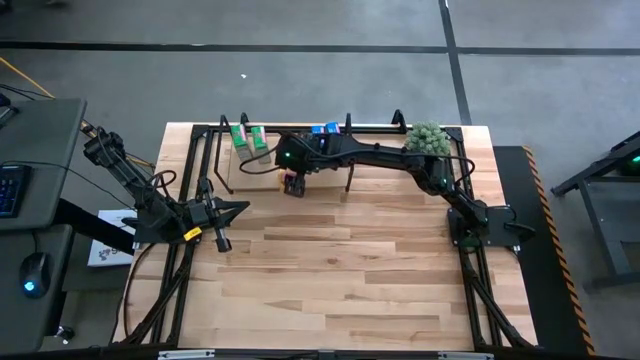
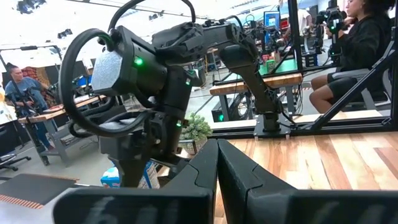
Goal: Stack cereal on shelf
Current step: Put the yellow cereal box on the shelf aligned with the yellow cereal box
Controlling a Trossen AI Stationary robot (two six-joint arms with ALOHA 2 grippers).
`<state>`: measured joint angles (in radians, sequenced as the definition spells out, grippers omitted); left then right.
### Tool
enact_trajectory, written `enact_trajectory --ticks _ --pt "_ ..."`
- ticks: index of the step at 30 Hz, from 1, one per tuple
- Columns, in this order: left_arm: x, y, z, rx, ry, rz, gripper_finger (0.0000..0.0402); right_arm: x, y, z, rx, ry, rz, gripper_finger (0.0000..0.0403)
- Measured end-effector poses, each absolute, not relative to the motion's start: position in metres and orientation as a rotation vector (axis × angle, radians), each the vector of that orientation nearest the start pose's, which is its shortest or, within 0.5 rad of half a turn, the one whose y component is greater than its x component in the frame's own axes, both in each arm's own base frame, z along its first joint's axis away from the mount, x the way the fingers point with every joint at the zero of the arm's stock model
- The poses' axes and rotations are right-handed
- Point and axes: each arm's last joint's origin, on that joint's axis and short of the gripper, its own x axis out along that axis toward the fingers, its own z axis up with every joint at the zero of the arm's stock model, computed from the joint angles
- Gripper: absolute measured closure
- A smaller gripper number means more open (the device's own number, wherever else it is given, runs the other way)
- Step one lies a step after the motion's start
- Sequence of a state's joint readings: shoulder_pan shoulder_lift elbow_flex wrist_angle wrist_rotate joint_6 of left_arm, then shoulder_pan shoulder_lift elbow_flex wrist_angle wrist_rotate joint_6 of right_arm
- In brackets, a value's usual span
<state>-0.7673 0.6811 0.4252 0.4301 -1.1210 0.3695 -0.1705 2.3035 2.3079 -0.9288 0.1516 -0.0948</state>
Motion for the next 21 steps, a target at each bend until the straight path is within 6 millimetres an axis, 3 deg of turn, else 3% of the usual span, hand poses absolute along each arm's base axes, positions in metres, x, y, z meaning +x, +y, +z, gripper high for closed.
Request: enact_trajectory --ticks 9,21 --pt "0.123 -0.083 0.28 0.224 -0.036 0.366 0.0399 0.492 -0.091 0.285 -0.129 0.932 -0.316 0.0121" --pt "0.123 -0.083 0.278 0.236 -0.027 0.365 0.0399 0.494 -0.078 0.285 -0.207 0.944 -0.222 0.0121"
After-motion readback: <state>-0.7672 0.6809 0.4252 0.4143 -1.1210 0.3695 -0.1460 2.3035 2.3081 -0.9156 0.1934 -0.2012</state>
